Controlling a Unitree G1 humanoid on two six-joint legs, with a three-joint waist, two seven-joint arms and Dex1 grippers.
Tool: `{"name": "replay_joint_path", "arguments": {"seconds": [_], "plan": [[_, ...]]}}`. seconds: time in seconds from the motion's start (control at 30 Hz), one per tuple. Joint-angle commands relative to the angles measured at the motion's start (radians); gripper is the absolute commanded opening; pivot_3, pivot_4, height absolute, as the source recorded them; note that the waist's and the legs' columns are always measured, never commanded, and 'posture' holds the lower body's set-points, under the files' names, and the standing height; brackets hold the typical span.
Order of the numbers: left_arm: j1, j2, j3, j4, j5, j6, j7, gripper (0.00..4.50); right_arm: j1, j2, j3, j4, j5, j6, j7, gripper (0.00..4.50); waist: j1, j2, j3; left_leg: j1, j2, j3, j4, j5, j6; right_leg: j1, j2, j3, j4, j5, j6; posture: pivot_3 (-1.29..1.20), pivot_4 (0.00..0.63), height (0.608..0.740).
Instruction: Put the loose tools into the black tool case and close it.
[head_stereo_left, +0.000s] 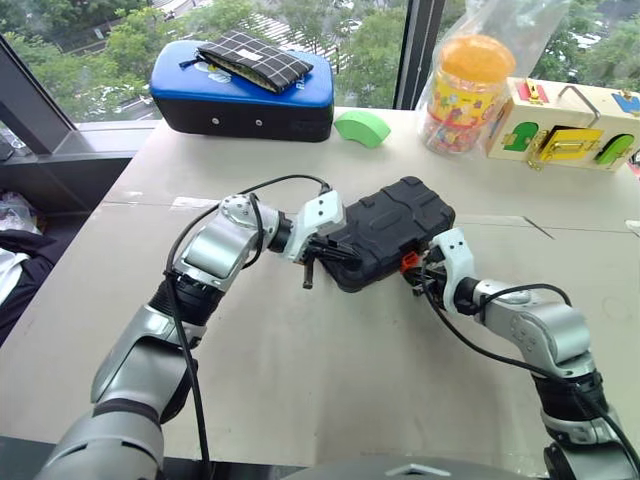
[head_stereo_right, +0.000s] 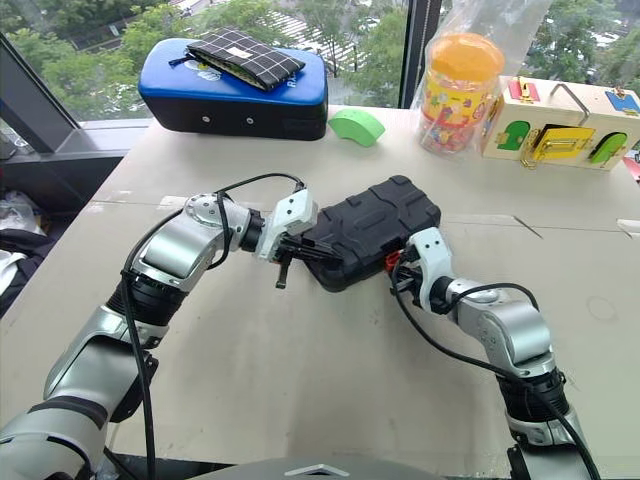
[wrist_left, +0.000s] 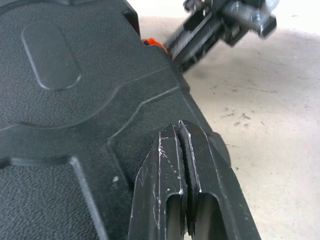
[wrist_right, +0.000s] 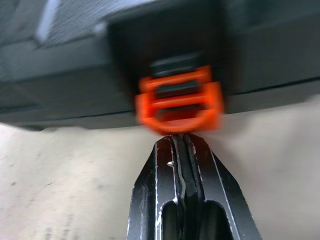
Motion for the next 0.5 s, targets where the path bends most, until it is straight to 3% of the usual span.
{"name": "replay_joint_path", "arguments": {"seconds": [0.03, 0.5], "plan": [[0.027, 0.014, -0.028, 0.000, 0.037, 0.039, 0.002, 0.04, -0.039, 0.030, -0.011, 0.028, -0.013, -0.050, -0.002, 0.00, -0.001, 0.000, 0.000, 0.000, 0.000, 0.000, 0.000, 0.000, 0.000, 0.000, 0.000, 0.000, 0.000, 0.000, 0.000, 0.00, 0.150, 0.740], [0.052, 0.018, -0.028, 0.009, 0.051, 0.027, -0.007, 0.04, -0.037, 0.024, -0.067, -0.062, -0.001, -0.121, 0.012, 0.00, -0.011, 0.000, 0.000, 0.001, 0.000, 0.000, 0.001, 0.000, 0.000, 0.000, 0.000, 0.001, 0.002, 0.000, 0.000, 0.00, 0.150, 0.740]]}}
